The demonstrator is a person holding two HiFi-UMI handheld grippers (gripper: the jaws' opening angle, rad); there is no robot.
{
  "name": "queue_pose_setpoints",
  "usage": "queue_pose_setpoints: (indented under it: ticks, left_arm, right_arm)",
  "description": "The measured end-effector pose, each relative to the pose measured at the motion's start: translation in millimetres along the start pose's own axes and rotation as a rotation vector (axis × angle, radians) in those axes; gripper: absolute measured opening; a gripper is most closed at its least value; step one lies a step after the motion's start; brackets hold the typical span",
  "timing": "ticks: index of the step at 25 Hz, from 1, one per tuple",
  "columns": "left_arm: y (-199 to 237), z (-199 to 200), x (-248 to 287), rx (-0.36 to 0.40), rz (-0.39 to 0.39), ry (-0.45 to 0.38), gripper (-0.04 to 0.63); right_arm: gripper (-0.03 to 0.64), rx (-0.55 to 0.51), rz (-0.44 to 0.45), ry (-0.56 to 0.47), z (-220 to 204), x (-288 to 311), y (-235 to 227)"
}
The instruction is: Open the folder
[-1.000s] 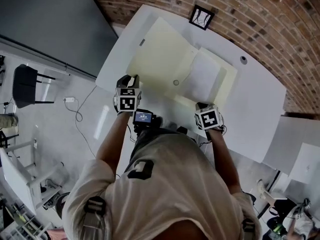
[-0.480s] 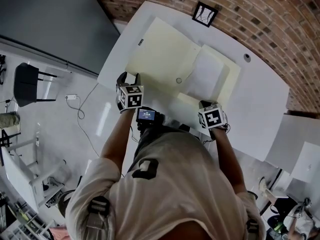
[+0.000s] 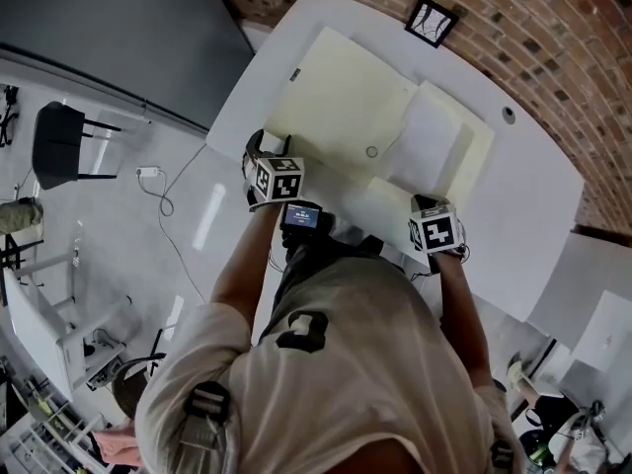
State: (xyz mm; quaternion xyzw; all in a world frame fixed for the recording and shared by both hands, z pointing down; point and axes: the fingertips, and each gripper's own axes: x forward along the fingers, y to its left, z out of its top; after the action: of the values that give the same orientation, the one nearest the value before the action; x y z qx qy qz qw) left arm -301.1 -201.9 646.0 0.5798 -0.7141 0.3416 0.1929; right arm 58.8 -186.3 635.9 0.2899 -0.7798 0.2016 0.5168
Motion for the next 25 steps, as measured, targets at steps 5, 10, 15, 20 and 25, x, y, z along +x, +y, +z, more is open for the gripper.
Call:
queue_pose_setpoints:
  ticks: [5,10,15,20,25]
  left_arm:
    - [0,-7,9,0.13,-0.032,0.03,0.302]
    - [-4,-4,13,0.291,-0.065,0.021,0.3]
    - [-4,-6,16,0.334,-0.11,0.025,0.274]
    - [-11,-9,19,0.34,-0.167,0.041,0.225]
    - [-21,-14,17,0.33,-0.233,0.049,0.143]
  right_arm:
    - [0.006,-0.007,-0.017,0.007,-3,1,-2]
    - [0.006,0.022,-0.027,0.009,-4,-1,-1]
    - [0.006,0.046,-0.039,0.002,0,0,4]
    - [0.006,0.049,-0.046,0.003,0,1,2]
    - [0.006,0.062,-0.049,0.004,-1,0,2]
